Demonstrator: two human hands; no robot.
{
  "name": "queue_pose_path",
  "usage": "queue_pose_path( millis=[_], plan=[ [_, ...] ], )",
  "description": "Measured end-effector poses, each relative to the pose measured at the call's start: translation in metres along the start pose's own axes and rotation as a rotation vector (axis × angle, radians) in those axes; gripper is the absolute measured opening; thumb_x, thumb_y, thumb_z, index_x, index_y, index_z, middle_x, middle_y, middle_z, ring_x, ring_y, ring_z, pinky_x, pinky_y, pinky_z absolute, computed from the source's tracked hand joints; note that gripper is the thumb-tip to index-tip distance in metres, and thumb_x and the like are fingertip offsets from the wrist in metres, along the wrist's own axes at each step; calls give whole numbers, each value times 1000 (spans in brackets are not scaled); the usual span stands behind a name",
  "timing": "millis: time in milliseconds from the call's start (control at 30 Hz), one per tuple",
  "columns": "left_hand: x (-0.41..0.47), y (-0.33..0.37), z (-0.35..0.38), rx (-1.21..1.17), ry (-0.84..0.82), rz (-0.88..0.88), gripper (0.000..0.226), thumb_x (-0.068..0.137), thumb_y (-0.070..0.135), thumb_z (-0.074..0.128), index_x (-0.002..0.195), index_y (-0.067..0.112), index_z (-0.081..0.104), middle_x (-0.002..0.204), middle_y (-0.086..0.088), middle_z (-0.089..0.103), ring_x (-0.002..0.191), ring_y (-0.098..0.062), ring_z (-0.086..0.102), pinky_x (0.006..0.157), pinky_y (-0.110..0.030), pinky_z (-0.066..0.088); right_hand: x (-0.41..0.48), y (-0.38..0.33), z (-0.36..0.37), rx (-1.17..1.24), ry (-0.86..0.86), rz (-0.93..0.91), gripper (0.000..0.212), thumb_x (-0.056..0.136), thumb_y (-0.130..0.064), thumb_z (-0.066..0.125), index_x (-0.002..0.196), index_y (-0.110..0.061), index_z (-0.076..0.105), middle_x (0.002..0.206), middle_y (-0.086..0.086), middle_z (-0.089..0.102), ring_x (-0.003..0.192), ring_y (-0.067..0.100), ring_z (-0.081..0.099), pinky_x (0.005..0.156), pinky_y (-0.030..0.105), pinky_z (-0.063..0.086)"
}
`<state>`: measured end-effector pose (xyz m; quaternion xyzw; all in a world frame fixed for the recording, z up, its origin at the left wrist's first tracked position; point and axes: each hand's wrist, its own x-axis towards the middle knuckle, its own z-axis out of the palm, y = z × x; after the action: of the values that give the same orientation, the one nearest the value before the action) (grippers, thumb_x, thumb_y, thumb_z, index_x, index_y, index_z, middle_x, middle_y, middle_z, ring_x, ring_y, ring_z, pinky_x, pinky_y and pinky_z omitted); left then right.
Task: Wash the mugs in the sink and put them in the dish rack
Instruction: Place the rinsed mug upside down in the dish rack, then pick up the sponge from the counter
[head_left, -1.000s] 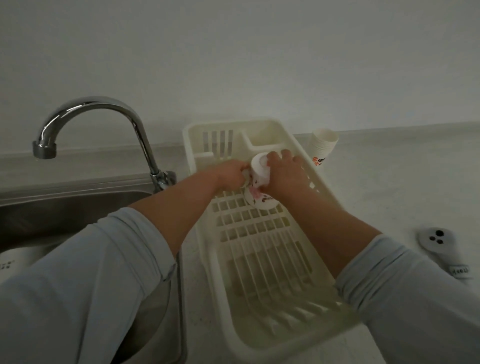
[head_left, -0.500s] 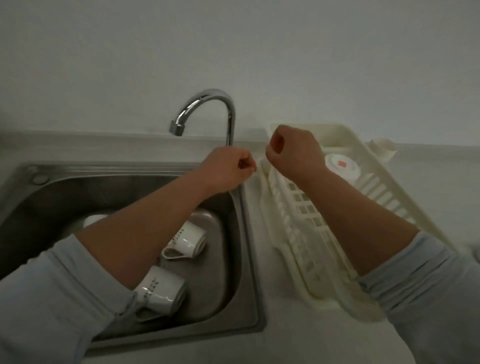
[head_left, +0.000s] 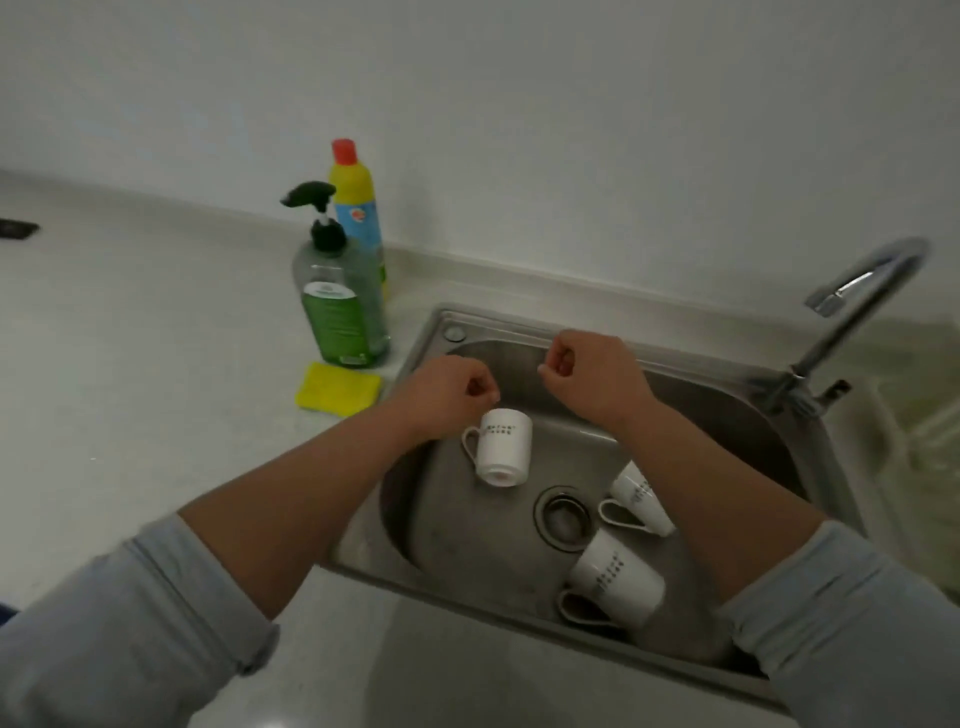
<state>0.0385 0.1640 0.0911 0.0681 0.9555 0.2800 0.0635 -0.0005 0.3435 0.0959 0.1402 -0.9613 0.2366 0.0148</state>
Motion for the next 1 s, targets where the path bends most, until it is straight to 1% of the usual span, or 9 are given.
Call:
queue_pose_path(
  millis=[167, 333, 467, 533, 667, 767, 833, 900, 1000],
  plan=[
    [-26, -75, -27, -1, 77, -190, 17, 87, 18, 62, 100, 10, 69, 103, -9, 68, 88, -18, 61, 67, -17, 35, 19, -41, 40, 66, -52, -52, 14, 84, -25, 62, 73, -22, 55, 78, 1, 61, 76, 18, 58, 72, 30, 47],
    [-21, -137, -32, 65, 82, -479, 41, 89, 32, 59, 126, 14, 54, 129, -18, 45, 116, -34, 49, 98, -34, 38, 29, -56, 71, 121, -101, -51, 9, 84, -23, 62, 79, -15, 61, 86, 5, 65, 86, 21, 60, 79, 34, 48],
    [-4, -147, -18, 94, 97, -634, 57, 91, 45, 50, 139, 16, 38, 140, -20, 36, 126, -40, 39, 105, -41, 30, 35, -57, 85, 123, -136, -49, 12, 84, -22, 61, 85, -10, 63, 89, 9, 67, 88, 25, 61, 79, 37, 50],
    [5, -148, -7, 88, 92, -682, 61, 91, 49, 49, 141, 16, 34, 138, -21, 37, 125, -40, 39, 104, -43, 31, 38, -54, 90, 114, -156, -41, 12, 84, -23, 61, 85, -11, 62, 88, 8, 66, 87, 24, 61, 78, 36, 49],
    [14, -142, 6, 41, 160, -754, 63, 85, 48, 59, 135, 16, 36, 132, -18, 38, 122, -39, 38, 96, -45, 37, 41, -45, 98, 121, -182, -45, 8, 85, -22, 61, 81, -16, 59, 83, 4, 64, 83, 21, 60, 76, 35, 49],
    [18, -133, 8, 1, 204, -784, 63, 83, 40, 66, 131, 12, 36, 131, -18, 33, 117, -38, 42, 91, -44, 42, 42, -42, 101, 131, -198, -51, 8, 85, -22, 62, 80, -17, 57, 79, 0, 60, 80, 18, 58, 74, 33, 49],
    [18, -129, 8, -56, 247, -774, 59, 82, 30, 68, 127, 9, 37, 129, -17, 30, 106, -36, 50, 86, -41, 46, 43, -41, 104, 136, -209, -50, 9, 85, -22, 62, 79, -18, 56, 79, -1, 59, 80, 17, 58, 74, 33, 49],
    [15, -127, 6, -148, 321, -740, 53, 81, 20, 69, 125, 10, 40, 129, -16, 29, 93, -32, 51, 77, -34, 46, 44, -43, 106, 139, -214, -52, 10, 85, -22, 62, 78, -19, 56, 79, -1, 58, 81, 18, 58, 74, 34, 49],
    [7, -126, 4, -484, 525, -667, 67, 78, 8, 71, 134, 17, 35, 121, -14, 42, 100, -30, 51, 79, -34, 45, 49, -51, 105, 164, -196, -60, 10, 84, -22, 62, 77, -18, 56, 79, 1, 60, 80, 20, 59, 76, 35, 51]
  ],
)
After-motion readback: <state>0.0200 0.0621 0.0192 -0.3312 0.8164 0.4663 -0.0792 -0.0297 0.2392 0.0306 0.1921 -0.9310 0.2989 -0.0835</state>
